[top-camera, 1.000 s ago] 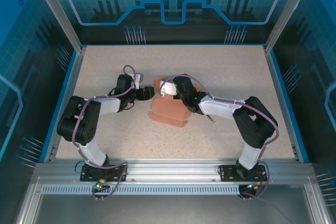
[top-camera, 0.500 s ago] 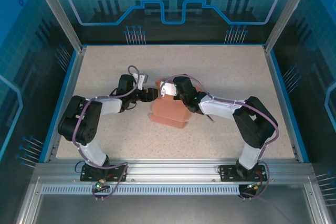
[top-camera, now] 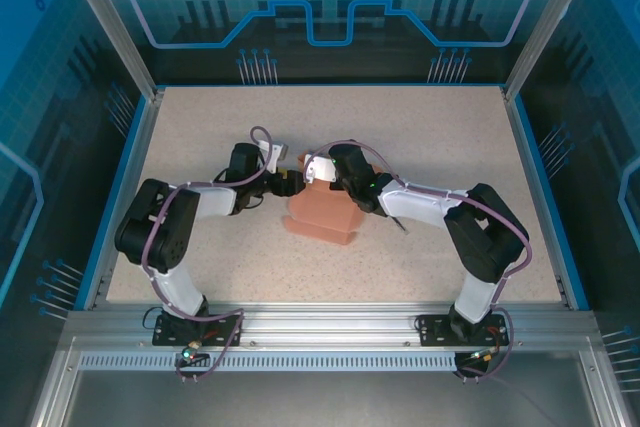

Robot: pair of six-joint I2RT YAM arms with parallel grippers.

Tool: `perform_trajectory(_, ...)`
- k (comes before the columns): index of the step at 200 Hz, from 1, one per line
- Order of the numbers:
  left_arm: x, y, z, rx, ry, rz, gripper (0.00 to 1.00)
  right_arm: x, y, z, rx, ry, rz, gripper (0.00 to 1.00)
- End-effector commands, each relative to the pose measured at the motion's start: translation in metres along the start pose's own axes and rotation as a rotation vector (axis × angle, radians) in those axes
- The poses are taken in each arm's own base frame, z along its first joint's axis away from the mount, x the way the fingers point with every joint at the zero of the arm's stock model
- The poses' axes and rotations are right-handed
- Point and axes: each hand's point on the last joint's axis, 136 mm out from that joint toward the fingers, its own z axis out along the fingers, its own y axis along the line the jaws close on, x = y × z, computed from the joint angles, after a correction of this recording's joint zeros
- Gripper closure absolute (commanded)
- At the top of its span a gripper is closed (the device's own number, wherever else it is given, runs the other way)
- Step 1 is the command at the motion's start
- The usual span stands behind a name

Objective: Fold the paper box

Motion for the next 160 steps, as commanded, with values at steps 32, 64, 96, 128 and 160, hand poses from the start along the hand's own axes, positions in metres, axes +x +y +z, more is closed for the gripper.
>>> perform_trajectory(32,-0.015,-0.014,0.012,0.074,-0.03,0.075,0.21,-0.011,-0.016,-0.006,0.003,-0.036,0.035,1.0)
perform_trajectory(64,-0.018,-0.015,0.015,0.08,-0.044,0.091,0.18,-0.011,-0.015,-0.006,-0.01,-0.041,0.043,1.0)
perform_trajectory(96,-0.023,-0.018,0.018,0.096,-0.06,0.102,0.14,-0.013,-0.014,-0.006,-0.023,-0.046,0.05,1.0)
perform_trajectory(128,-0.022,-0.023,0.018,0.128,-0.064,0.108,0.1,-0.011,-0.009,-0.004,-0.039,-0.037,0.05,1.0)
perform_trajectory(160,-0.025,-0.031,0.016,0.175,-0.078,0.11,0.08,-0.01,-0.005,-0.003,-0.049,-0.033,0.052,1.0)
